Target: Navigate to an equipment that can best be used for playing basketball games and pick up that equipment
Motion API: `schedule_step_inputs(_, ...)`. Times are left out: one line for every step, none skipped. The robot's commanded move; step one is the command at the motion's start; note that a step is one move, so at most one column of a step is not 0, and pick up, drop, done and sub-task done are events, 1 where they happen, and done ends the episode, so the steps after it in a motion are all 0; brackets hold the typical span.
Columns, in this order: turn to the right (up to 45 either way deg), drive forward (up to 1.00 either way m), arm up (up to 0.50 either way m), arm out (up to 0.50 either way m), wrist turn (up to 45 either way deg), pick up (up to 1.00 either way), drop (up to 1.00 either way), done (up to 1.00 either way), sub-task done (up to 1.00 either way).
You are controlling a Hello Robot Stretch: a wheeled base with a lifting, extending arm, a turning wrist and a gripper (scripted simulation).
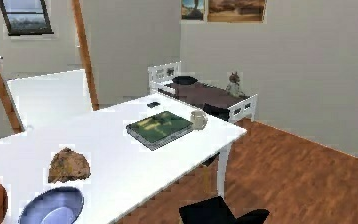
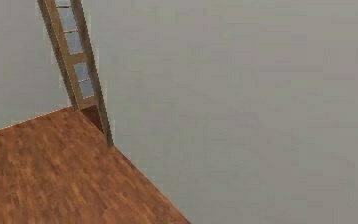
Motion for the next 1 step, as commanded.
schedule_step_inputs(45.0, 0.0, 0.0, 0.0, 0.0, 0.0, 0.0, 0.0, 0.0)
